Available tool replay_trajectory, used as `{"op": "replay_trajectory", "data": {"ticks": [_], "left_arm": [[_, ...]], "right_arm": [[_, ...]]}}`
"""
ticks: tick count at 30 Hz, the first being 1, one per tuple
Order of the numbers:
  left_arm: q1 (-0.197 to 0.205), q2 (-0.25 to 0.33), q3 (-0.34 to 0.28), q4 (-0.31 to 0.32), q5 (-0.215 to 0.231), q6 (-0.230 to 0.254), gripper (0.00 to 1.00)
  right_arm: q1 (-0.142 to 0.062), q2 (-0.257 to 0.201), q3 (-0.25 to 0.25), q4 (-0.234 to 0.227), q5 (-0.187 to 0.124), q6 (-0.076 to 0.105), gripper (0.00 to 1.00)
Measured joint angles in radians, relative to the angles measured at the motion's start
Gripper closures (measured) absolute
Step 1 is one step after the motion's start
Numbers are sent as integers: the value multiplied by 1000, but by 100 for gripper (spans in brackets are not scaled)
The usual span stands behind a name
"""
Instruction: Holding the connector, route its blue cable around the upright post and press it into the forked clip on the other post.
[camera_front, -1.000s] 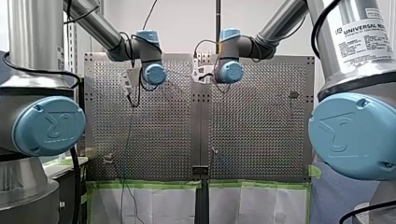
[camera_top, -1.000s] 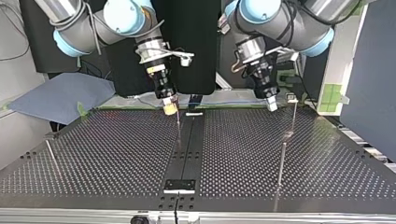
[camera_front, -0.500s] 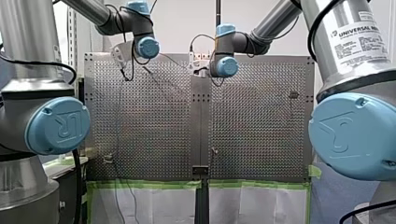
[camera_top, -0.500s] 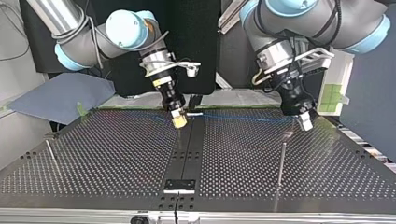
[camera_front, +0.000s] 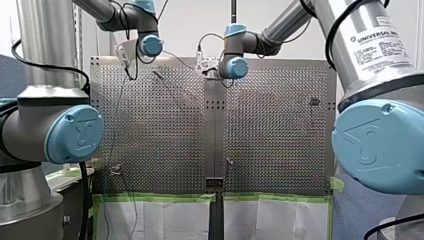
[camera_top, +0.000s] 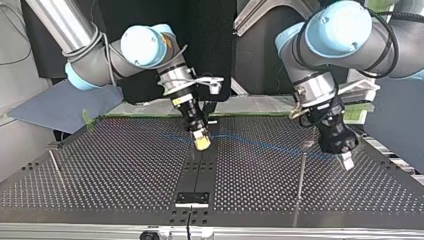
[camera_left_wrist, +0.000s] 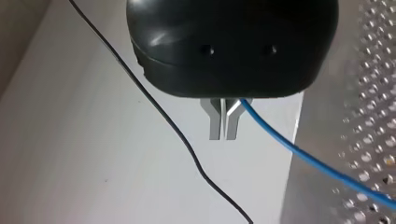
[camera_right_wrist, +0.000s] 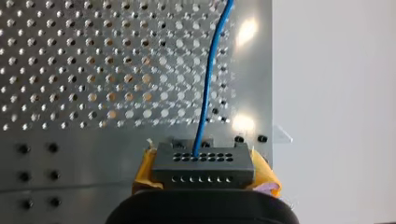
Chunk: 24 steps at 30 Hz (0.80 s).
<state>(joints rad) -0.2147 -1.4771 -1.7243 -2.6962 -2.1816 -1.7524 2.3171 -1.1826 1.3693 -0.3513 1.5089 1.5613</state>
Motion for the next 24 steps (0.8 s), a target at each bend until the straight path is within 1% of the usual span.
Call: {"op": "replay_trajectory", "data": {"ticks": [3,7,12,17,20,24], "left_arm": [[29,-29,29,-22,29,-9,93],[66,-66,63,-29,67,-18,93],[115,-109,76,-29,115,-25,90],[158,-127,77,-31,158,-48,90],[183,-132,77,-29,183,-65,90],[223,-159,82,-23,223,-82,90]], "right_arm": [[5,12,-23,3,-8,1,100],[10,25,-54,5,-20,3,100],[14,44,-101,8,-35,6,100],[15,58,-144,0,-56,7,100],[15,64,-152,-2,-59,7,100],[15,71,-154,-3,-60,7,100]]}}
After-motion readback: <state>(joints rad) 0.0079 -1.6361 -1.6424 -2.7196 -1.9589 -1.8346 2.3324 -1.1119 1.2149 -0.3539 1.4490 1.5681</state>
